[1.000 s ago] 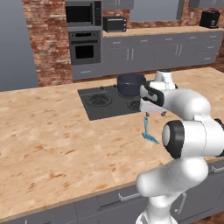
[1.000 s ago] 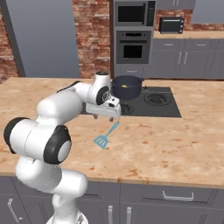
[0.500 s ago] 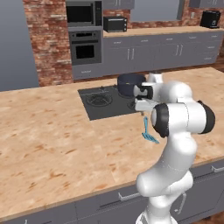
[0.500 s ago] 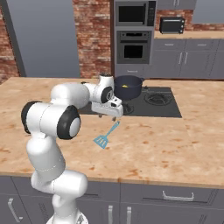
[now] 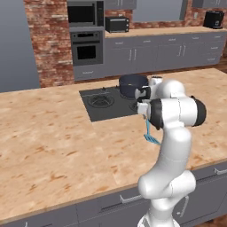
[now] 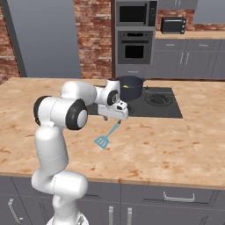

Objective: Put the corn and mushroom in the pot. Retrieve the spatula and lightly stir the vegetables in the pot.

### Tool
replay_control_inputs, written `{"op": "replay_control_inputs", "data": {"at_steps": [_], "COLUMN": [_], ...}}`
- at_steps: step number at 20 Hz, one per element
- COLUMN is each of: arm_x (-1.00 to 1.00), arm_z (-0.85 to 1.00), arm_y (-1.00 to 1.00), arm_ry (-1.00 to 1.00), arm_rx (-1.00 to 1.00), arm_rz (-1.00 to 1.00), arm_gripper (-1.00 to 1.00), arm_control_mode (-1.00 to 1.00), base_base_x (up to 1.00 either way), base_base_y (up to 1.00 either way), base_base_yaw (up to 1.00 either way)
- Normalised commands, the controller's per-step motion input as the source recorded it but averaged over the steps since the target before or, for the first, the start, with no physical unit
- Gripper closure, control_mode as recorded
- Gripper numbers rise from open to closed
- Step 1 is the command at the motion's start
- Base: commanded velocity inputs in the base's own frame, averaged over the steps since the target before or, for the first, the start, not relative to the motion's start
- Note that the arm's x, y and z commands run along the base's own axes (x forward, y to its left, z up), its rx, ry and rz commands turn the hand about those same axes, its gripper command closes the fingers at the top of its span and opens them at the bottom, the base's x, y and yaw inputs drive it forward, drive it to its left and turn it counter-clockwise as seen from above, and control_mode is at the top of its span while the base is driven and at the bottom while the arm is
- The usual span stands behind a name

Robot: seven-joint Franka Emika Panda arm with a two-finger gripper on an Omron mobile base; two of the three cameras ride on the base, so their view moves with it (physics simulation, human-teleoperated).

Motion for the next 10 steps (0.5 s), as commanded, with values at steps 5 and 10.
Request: {"op": "replay_control_inputs", "data": {"at_steps": [5,10], "arm_x": [0.11,0.3], "arm_z": [-0.26,-0.23], "arm_y": [-0.08,0.03], "arm_ry": [0.0,0.0], "arm_rx": [0.0,0.0], "arm_rz": [0.0,0.0], "arm_gripper": [-1.0,-1.0], "arm_control_mode": [-1.0,-1.0], "base_base_x": [0.0,0.0], "base_base_y": [0.0,0.0], "base_base_yaw": [0.0,0.0]}}
